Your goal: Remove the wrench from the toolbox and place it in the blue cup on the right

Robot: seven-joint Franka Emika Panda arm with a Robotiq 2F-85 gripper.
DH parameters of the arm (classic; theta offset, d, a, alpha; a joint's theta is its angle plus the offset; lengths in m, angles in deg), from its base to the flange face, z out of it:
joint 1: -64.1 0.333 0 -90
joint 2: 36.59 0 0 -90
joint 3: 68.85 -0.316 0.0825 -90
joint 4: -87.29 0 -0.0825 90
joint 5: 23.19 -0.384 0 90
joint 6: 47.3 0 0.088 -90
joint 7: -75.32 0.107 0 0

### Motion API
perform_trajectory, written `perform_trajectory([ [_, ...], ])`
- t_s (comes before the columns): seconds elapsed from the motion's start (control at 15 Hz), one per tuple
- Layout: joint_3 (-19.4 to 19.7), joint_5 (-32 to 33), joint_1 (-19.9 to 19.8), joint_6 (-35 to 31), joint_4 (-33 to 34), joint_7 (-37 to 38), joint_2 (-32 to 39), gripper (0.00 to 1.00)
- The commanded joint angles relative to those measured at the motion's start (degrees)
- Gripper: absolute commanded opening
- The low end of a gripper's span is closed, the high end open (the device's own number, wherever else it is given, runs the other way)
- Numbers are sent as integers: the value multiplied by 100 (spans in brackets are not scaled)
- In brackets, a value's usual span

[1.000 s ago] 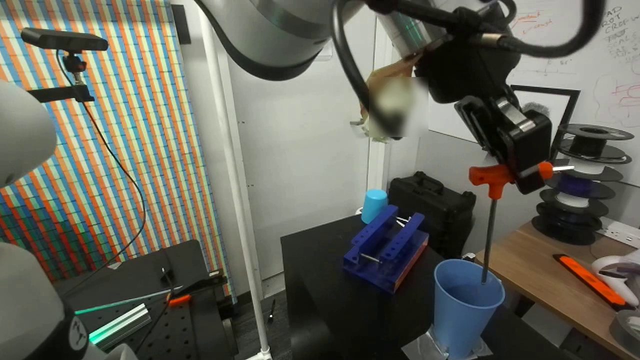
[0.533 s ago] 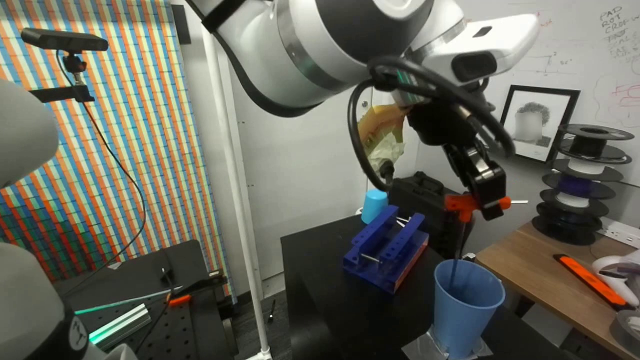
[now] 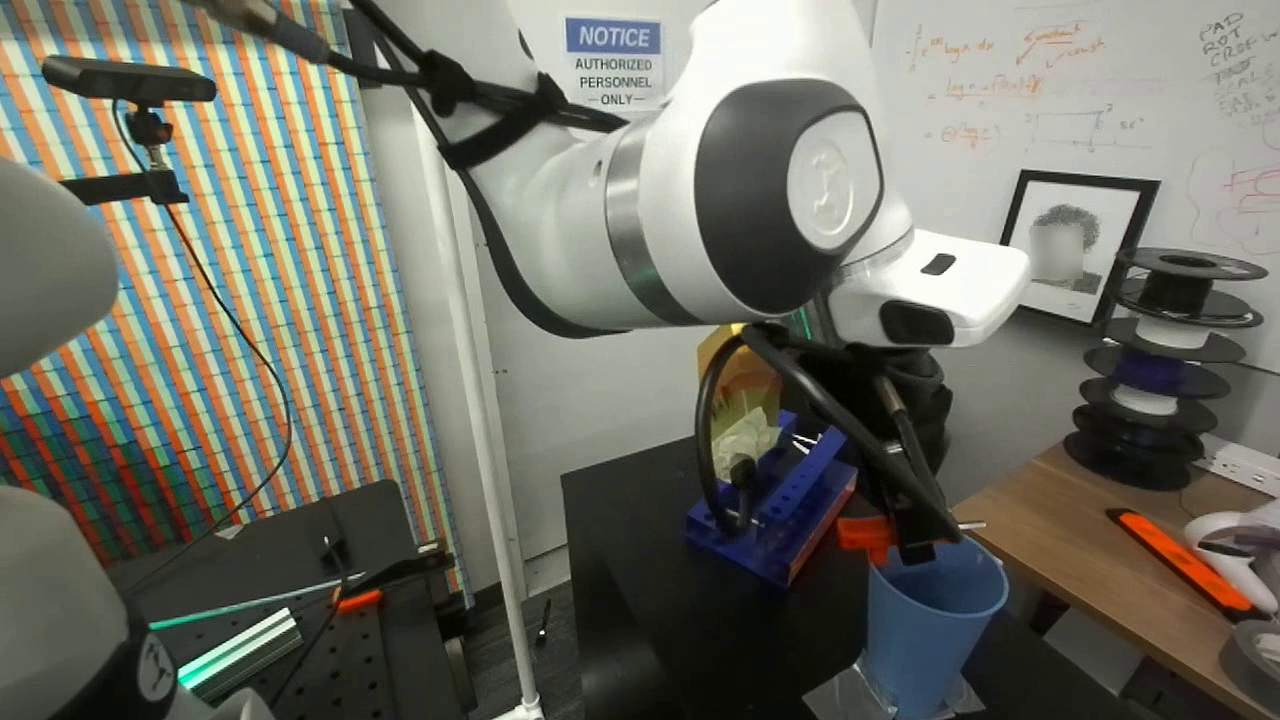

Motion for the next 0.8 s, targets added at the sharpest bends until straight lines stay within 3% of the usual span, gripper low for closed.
perform_trajectory([
  [0.0, -132, -632, -109, -154, 47, -620, -162, 69],
  [0.07, 734, -1371, 874, -275, -87, -1304, -336, 76],
  [0.13, -246, -1695, 6, -350, -186, -1687, -418, 85],
  [0.27, -729, -2737, 74, -486, -351, -2680, -435, 100],
  [0.53, -1914, -4729, -5, -231, -247, -4474, -284, 100],
  [0.73, -2734, -6246, -33, 344, -56, -5794, -380, 100],
])
